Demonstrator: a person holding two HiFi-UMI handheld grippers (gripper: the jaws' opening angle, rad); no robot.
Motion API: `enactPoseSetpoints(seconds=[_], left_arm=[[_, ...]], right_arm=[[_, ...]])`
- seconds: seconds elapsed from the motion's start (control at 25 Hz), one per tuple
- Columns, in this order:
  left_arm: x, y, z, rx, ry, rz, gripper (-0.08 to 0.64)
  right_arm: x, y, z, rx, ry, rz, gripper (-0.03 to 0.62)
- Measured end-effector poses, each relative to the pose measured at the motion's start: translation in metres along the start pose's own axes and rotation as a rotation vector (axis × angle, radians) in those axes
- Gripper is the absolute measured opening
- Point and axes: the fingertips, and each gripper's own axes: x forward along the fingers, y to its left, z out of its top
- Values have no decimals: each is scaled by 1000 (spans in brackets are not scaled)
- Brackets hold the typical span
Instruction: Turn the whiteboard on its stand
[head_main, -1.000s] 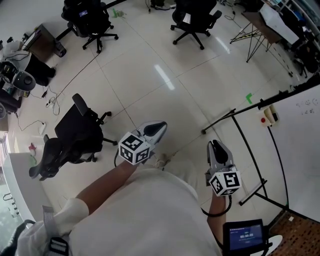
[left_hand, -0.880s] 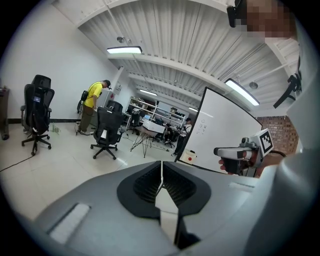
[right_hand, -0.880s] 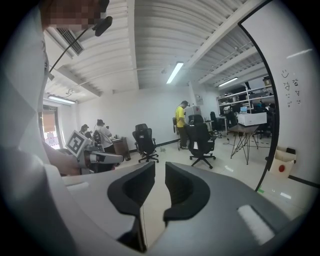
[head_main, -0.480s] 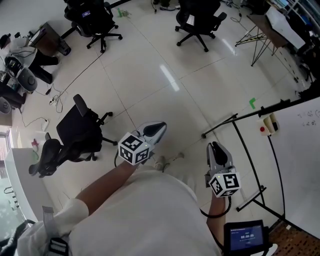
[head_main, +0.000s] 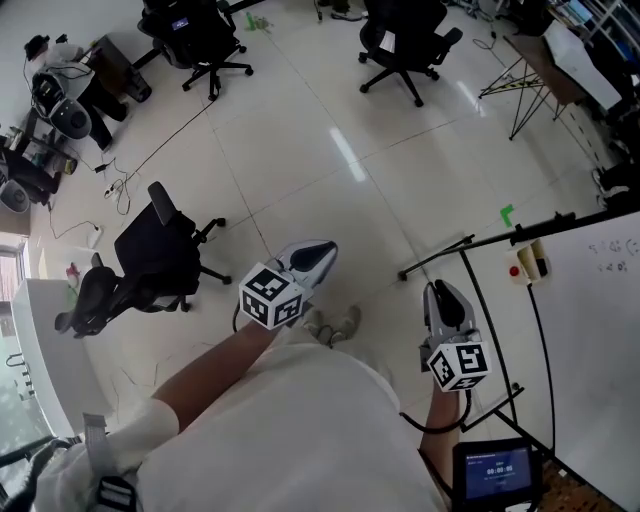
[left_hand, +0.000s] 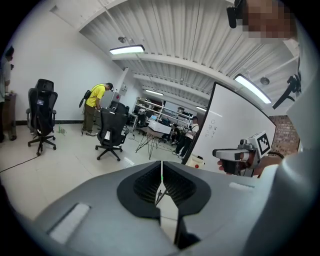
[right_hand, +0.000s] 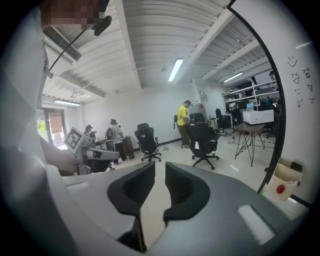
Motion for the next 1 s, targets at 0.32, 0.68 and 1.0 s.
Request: enactPoseSetpoints(seconds=[0.32,0.68,1.0], left_arm=[[9,-8,-3,2,-9,32,26],[-2,-4,8,14,-57,92,25],[-15,14,12,-48,-103,145,25]], right_arm=[[2,-16,4,-20,-8,43,61],[10,-28,7,-27,-29,76,61],[24,-26,0,-10,-21,122,61]])
